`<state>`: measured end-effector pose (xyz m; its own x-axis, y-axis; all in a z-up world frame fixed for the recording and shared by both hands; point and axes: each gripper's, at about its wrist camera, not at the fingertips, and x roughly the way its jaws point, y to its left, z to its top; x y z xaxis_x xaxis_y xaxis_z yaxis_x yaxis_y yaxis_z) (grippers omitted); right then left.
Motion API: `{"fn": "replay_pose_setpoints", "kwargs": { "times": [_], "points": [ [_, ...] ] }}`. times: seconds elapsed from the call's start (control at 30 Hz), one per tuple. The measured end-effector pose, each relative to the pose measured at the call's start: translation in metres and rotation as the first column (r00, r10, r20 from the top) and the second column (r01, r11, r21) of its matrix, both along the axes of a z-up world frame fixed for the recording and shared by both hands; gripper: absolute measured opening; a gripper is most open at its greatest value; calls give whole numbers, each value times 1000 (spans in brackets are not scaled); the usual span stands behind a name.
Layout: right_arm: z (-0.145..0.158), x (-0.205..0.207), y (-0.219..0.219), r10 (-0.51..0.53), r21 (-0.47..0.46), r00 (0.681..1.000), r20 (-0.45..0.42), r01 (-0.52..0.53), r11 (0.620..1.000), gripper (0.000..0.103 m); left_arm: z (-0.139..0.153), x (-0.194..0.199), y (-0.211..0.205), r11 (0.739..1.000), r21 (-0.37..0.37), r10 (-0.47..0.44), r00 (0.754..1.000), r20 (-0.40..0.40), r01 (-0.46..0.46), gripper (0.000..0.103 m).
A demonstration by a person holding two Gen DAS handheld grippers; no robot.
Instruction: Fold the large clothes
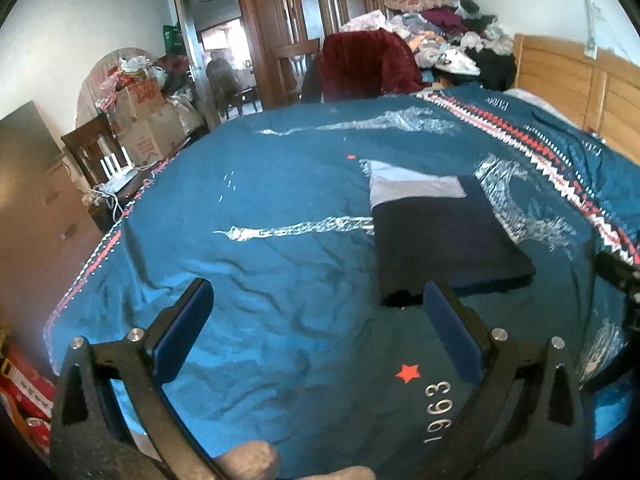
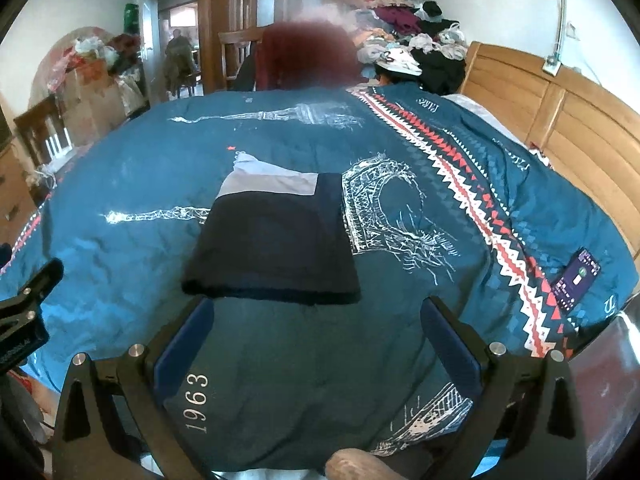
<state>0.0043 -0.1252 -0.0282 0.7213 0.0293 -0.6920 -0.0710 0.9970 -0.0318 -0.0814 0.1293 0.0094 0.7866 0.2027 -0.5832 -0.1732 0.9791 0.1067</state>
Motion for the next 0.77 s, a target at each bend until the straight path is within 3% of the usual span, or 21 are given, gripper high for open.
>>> {"fn": "replay_pose_setpoints", "kwargs": {
  "times": [0.37, 0.77],
  "points": [
    [6, 8, -4, 17, 60, 1000, -8, -16, 998, 103, 18, 2, -2, 999, -35, -28, 999, 42, 29, 103],
    [8, 21, -3, 22, 78, 1000, -13, -21, 997, 103, 16, 4, -11, 999, -28, -46, 998, 35, 47, 103]
  ]
}}
